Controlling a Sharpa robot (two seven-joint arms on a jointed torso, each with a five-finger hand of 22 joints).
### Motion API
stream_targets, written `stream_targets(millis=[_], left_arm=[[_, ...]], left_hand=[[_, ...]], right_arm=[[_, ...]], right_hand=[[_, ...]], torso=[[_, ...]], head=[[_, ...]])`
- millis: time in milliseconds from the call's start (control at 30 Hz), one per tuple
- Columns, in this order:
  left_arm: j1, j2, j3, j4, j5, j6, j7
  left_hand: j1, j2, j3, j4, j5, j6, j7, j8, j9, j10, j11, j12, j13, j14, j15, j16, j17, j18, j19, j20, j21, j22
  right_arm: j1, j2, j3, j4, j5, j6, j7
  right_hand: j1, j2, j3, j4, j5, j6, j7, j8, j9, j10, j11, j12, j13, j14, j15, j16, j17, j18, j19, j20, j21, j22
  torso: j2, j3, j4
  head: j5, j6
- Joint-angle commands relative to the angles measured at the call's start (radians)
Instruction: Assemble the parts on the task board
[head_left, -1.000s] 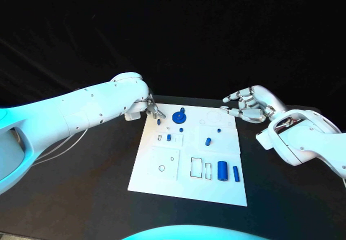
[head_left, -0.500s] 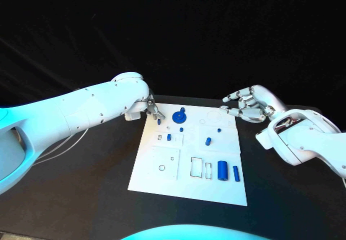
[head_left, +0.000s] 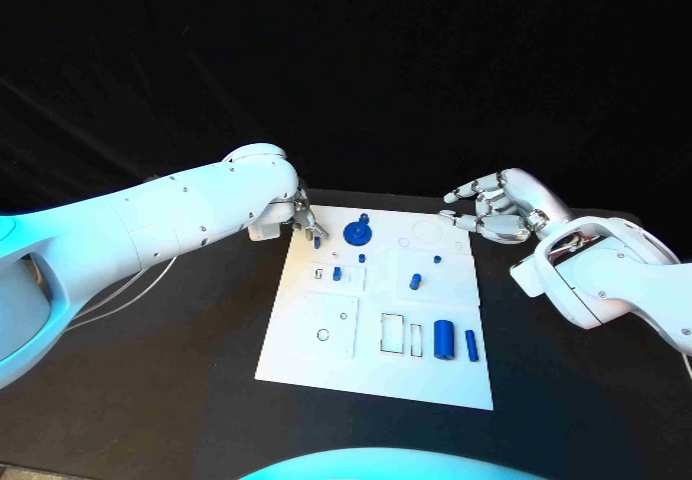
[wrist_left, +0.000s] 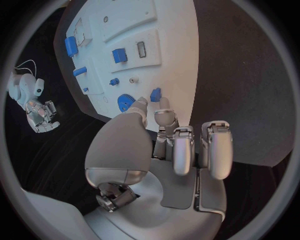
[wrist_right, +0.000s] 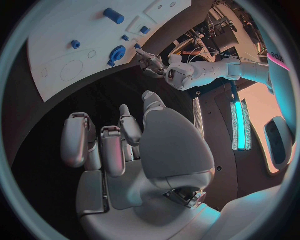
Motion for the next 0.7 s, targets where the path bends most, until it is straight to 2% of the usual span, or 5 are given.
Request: stream_targets(millis=[33,167,700], left_arm=[[-0.001,0.005,-0.002,-0.002,0.005,0.022,0.012],[-0.002,0.006,-0.003,-0.002,0.006,0.021,0.012],[-0.003,0.006,-0.004,-0.004,0.028,0.005,0.014]], left_hand=[[0.010,-0.001,-0.008,-0.001,-0.001,0.006,-0.001,-0.004,-0.002,-0.006,-0.002,0.002,-0.001,0.105,0.009,0.002,0.263,-0.006,0.061,0.007,-0.006,0.198],[0.019,0.003,-0.009,-0.002,-0.001,0.007,-0.001,-0.006,-0.004,-0.006,-0.002,0.002,-0.002,0.105,0.009,0.002,0.263,-0.006,0.061,0.007,-0.006,0.199],[0.071,0.049,0.003,-0.006,0.001,0.012,-0.004,-0.011,-0.014,-0.007,-0.005,0.005,-0.006,0.105,0.007,0.002,0.263,-0.006,0.061,0.007,-0.006,0.199]], right_arm=[[-0.001,0.001,0.000,0.001,-0.009,0.001,0.009],[-0.001,0.001,0.000,0.001,-0.009,0.001,0.009],[-0.001,0.002,0.000,0.001,-0.009,0.000,0.009]], right_hand=[[-0.008,0.002,-0.007,-0.001,0.003,-0.002,0.000,0.005,-0.001,-0.007,0.002,-0.002,-0.001,0.060,-0.006,-0.006,0.090,0.006,-0.006,-0.003,-0.006,0.040],[-0.008,0.002,-0.007,-0.001,0.003,-0.002,0.000,0.005,-0.001,-0.007,0.002,-0.002,-0.001,0.060,-0.006,-0.006,0.090,0.006,-0.006,-0.003,-0.006,0.040],[-0.008,0.002,-0.007,-0.001,0.003,-0.002,0.000,0.005,-0.001,-0.007,0.002,-0.002,-0.001,0.060,-0.006,-0.006,0.090,0.006,-0.006,-0.003,-0.006,0.040]], torso=[[0.000,0.0001,-0.0003],[0.000,-0.0006,-0.0003],[0.000,0.0000,0.0003]], head=[[0.001,-0.001],[0.000,-0.001],[0.001,-0.005]])
